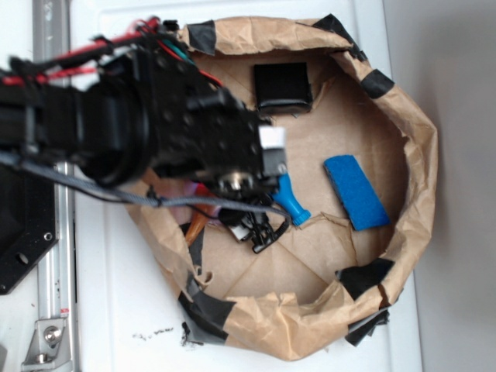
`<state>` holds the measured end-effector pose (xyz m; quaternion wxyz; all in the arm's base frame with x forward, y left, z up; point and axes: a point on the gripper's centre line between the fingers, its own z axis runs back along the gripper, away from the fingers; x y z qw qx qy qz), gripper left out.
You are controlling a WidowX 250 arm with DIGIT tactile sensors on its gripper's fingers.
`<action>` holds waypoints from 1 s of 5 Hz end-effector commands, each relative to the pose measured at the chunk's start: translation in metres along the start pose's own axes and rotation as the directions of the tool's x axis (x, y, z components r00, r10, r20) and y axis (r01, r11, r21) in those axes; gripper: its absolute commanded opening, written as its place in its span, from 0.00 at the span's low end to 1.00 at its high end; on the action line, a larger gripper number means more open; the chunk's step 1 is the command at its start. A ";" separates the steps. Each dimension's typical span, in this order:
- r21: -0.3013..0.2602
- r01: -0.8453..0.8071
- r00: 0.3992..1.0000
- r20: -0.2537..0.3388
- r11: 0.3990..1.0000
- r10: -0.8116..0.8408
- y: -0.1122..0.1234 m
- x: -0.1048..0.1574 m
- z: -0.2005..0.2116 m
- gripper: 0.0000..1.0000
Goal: Grab the shell.
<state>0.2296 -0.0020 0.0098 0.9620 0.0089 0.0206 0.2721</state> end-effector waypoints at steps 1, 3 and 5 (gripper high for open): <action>-0.093 0.308 0.948 0.121 0.947 -0.296 -0.002 0.017 0.073 0.00; -0.065 0.376 0.914 0.193 0.924 -0.358 0.005 0.028 0.165 0.00; -0.067 0.373 0.912 0.207 0.925 -0.353 0.002 0.022 0.161 0.00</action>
